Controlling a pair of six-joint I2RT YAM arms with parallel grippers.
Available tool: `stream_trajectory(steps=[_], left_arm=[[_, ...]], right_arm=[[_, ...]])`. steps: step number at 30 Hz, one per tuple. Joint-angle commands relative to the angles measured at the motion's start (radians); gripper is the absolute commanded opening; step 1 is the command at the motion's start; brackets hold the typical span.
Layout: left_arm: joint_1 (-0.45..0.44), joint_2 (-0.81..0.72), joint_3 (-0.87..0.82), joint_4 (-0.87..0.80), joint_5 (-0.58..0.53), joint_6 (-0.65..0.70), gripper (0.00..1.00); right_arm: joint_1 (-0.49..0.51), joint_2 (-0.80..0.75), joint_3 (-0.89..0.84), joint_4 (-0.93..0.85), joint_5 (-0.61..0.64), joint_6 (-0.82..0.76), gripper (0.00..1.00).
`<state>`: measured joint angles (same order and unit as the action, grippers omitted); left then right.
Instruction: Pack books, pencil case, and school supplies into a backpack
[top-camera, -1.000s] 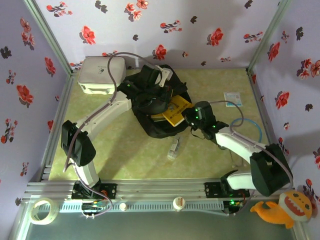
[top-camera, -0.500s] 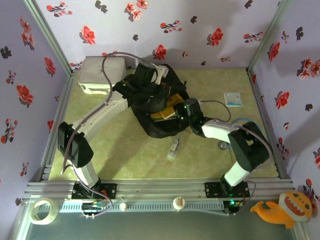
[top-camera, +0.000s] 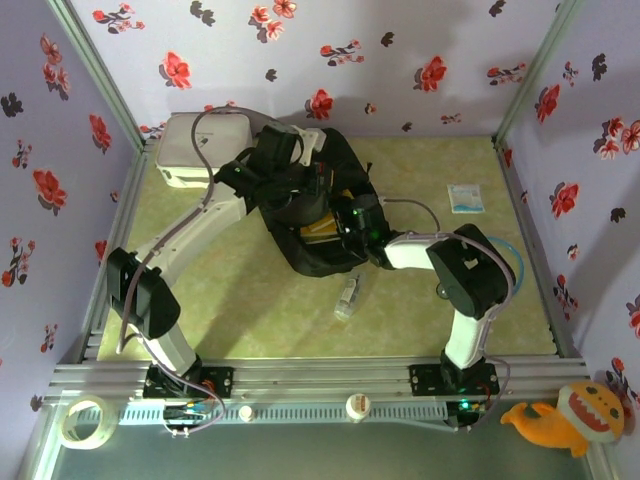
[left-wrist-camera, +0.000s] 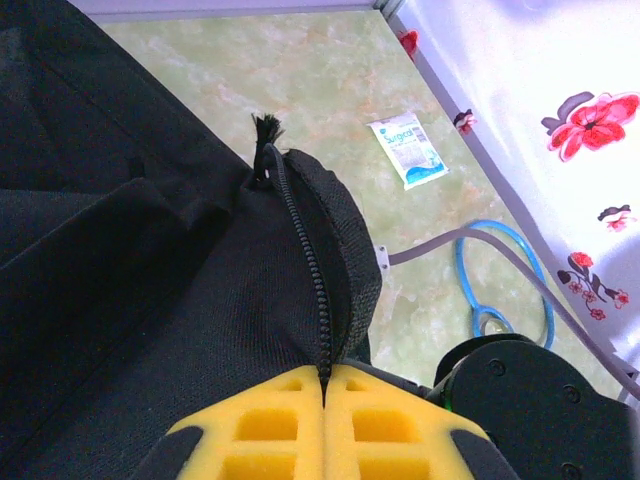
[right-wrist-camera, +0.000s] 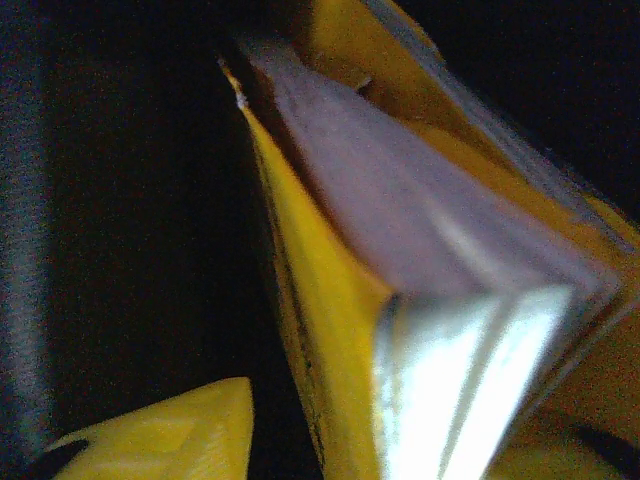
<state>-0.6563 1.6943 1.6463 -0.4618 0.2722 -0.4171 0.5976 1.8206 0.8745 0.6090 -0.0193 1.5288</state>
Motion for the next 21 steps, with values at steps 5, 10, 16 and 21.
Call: stream_trajectory(steps=[5,10,16,21], left_arm=[[0.006,-0.059,-0.004,0.107,0.055,-0.02,0.0],[0.012,-0.053,-0.033,0.121,0.08,-0.037,0.0],[0.012,-0.031,-0.081,0.132,0.127,-0.046,0.04],[0.013,-0.022,-0.142,0.129,0.148,-0.057,0.56]], right_arm=[[-0.006,-0.239,-0.093,-0.066,0.002,-0.042,0.56],[-0.012,-0.527,-0.179,-0.391,0.122,-0.109,0.64],[-0.015,-0.821,-0.166,-0.802,0.318,-0.257,0.74],[-0.017,-0.921,-0.158,-0.901,0.348,-0.331,0.78]])
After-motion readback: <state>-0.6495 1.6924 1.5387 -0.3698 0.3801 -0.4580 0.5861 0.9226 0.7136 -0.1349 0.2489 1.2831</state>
